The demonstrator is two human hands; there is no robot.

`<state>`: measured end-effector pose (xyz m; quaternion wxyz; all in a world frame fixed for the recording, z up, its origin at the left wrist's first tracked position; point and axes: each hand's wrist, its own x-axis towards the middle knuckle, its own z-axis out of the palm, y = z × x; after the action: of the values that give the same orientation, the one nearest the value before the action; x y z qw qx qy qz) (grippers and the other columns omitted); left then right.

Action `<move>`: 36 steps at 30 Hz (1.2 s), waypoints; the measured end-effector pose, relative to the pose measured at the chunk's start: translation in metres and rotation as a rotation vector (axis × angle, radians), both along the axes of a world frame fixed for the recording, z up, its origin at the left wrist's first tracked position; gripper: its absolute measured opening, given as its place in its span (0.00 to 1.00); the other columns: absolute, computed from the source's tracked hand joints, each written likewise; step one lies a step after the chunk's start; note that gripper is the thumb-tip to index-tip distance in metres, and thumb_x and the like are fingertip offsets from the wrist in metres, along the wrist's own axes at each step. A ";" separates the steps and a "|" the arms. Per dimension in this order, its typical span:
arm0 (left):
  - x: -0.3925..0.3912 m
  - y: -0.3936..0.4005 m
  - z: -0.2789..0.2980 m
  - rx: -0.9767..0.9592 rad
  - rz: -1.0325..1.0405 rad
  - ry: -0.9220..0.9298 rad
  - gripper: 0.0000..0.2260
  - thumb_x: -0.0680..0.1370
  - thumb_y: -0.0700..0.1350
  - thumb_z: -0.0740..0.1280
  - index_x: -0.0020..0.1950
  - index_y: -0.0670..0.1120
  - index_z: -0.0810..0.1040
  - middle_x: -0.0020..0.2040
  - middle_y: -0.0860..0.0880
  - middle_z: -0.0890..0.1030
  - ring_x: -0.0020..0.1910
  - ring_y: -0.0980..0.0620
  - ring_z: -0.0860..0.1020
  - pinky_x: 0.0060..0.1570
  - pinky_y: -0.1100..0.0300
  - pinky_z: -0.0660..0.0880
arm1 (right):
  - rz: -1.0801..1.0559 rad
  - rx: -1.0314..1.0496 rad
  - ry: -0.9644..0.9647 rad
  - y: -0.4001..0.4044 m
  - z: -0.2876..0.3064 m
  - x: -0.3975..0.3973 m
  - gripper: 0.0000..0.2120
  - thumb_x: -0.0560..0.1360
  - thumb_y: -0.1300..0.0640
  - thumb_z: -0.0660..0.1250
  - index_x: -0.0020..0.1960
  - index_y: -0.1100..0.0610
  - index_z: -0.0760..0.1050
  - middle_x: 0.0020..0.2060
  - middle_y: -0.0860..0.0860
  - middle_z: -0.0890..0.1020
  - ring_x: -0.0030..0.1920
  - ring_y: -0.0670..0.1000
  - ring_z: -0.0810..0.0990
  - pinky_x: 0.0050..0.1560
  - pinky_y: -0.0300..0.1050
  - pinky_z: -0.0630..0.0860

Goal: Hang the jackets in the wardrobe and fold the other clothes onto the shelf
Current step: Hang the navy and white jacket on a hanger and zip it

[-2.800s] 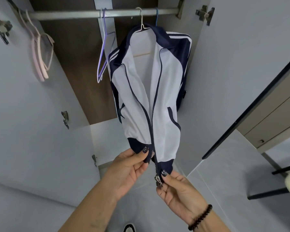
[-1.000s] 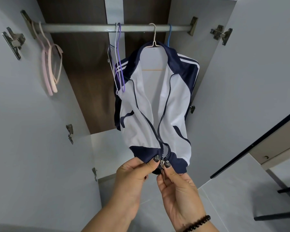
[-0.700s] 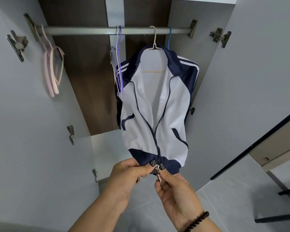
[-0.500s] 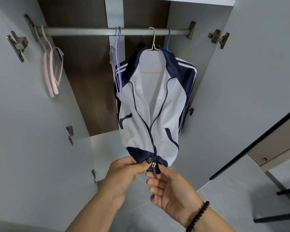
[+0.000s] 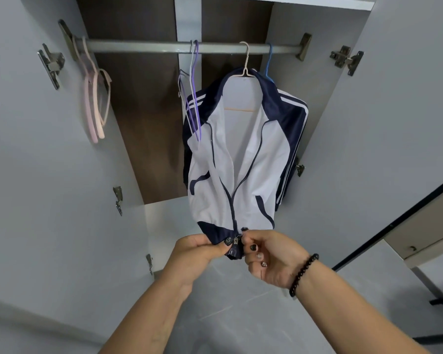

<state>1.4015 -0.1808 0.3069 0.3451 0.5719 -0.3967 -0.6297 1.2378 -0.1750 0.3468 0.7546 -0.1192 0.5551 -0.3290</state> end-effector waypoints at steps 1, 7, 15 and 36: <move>0.002 -0.001 0.000 -0.003 -0.011 0.000 0.02 0.71 0.41 0.76 0.39 0.43 0.85 0.27 0.55 0.77 0.23 0.62 0.70 0.27 0.70 0.66 | -0.019 0.000 -0.006 -0.006 0.001 -0.001 0.16 0.74 0.66 0.60 0.29 0.56 0.68 0.24 0.48 0.66 0.19 0.44 0.60 0.18 0.33 0.56; 0.015 0.003 -0.011 0.045 -0.021 -0.050 0.06 0.71 0.43 0.76 0.34 0.48 0.84 0.25 0.57 0.77 0.21 0.64 0.70 0.27 0.67 0.65 | -0.136 -0.030 -0.014 -0.041 0.011 -0.014 0.14 0.76 0.64 0.60 0.31 0.57 0.69 0.24 0.47 0.67 0.19 0.43 0.61 0.16 0.33 0.58; 0.030 -0.003 -0.036 0.080 0.023 -0.241 0.08 0.72 0.44 0.75 0.43 0.39 0.82 0.34 0.50 0.77 0.34 0.53 0.73 0.37 0.61 0.66 | 0.017 -0.117 0.196 -0.056 0.013 -0.014 0.12 0.75 0.64 0.61 0.34 0.58 0.71 0.24 0.49 0.68 0.21 0.45 0.62 0.18 0.35 0.60; -0.058 -0.095 -0.046 -0.471 -0.018 -0.711 0.14 0.71 0.48 0.73 0.30 0.56 0.71 0.29 0.60 0.78 0.33 0.60 0.77 0.34 0.64 0.74 | 0.172 -0.087 0.198 -0.131 -0.007 -0.049 0.25 0.76 0.62 0.61 0.20 0.56 0.73 0.23 0.49 0.68 0.19 0.44 0.61 0.18 0.32 0.59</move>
<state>1.3432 -0.2762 0.2606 0.3023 0.6556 -0.6290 -0.2886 1.1885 -0.3063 0.3396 0.7158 -0.2307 0.5997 -0.2735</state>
